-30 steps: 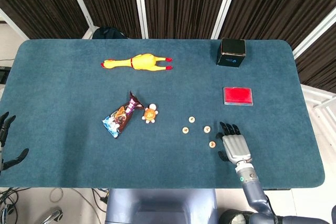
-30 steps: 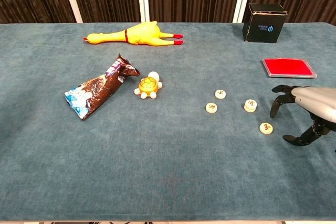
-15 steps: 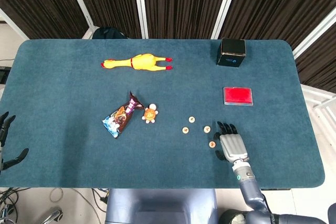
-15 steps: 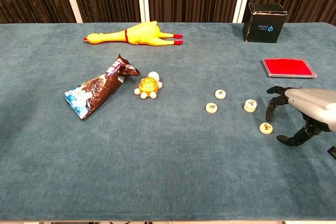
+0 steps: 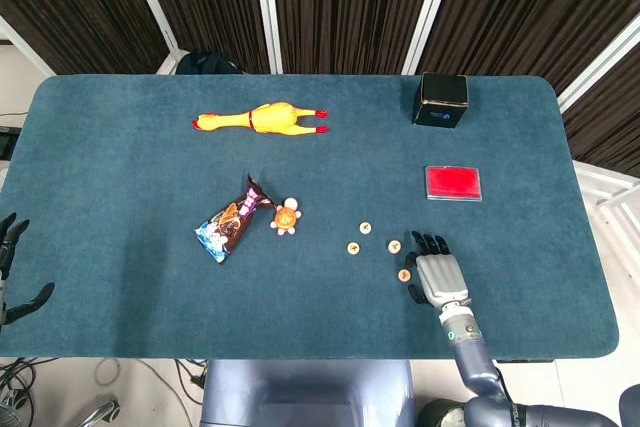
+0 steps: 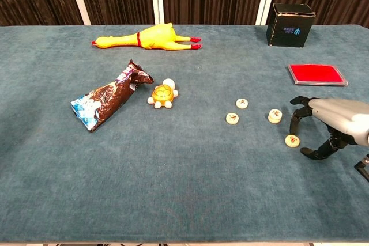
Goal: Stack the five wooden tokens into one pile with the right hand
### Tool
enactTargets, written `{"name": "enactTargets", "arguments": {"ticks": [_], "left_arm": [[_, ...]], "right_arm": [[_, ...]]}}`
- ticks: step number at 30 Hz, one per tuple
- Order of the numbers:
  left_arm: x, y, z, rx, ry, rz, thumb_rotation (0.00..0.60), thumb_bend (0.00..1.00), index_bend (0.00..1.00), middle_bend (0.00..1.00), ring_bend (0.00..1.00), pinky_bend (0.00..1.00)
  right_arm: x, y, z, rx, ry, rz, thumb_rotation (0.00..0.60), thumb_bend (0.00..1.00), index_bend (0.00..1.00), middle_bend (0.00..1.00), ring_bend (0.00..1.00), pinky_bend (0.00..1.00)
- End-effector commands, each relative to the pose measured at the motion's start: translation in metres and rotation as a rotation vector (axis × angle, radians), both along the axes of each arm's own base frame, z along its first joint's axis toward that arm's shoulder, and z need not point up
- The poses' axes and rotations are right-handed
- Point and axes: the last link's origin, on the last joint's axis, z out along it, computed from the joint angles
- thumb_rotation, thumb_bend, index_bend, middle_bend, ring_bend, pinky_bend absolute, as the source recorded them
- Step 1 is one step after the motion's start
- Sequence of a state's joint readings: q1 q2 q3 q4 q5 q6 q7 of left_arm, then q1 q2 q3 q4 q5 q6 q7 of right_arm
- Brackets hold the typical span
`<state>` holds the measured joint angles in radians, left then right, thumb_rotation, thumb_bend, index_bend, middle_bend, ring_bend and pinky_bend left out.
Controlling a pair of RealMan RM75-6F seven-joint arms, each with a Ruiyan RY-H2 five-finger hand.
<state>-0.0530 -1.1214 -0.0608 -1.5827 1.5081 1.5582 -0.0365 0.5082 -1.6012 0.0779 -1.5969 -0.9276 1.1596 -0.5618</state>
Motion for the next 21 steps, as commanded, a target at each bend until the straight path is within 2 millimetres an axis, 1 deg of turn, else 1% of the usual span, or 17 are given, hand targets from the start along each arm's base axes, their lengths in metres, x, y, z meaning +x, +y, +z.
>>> {"name": "enactTargets", "arguments": {"ticks": [1, 14, 21], "left_arm": [[0.0000, 0.0002, 0.0000, 0.000, -0.001, 0.001, 0.600, 0.21, 0.11, 0.00, 0.00, 0.01], [-0.0001, 0.0000, -0.0002, -0.001, -0.003, 0.001, 0.600, 0.21, 0.11, 0.00, 0.00, 0.01], [-0.0002, 0.0000, -0.0002, -0.002, -0.006, 0.003, 0.600, 0.21, 0.11, 0.00, 0.00, 0.01]], "right_arm": [[0.0002, -0.0007, -0.0007, -0.002, -0.002, -0.002, 0.600, 0.41, 0.44, 0.04, 0.03, 0.00], [0.0015, -0.0040, -0.0047, -0.001, -0.011, -0.012, 0.600, 0.42, 0.48, 0.04, 0.03, 0.00], [0.0035, -0.0056, -0.0047, -0.005, -0.016, -0.011, 0.600, 0.42, 0.51, 0.04, 0.03, 0.00]]}}
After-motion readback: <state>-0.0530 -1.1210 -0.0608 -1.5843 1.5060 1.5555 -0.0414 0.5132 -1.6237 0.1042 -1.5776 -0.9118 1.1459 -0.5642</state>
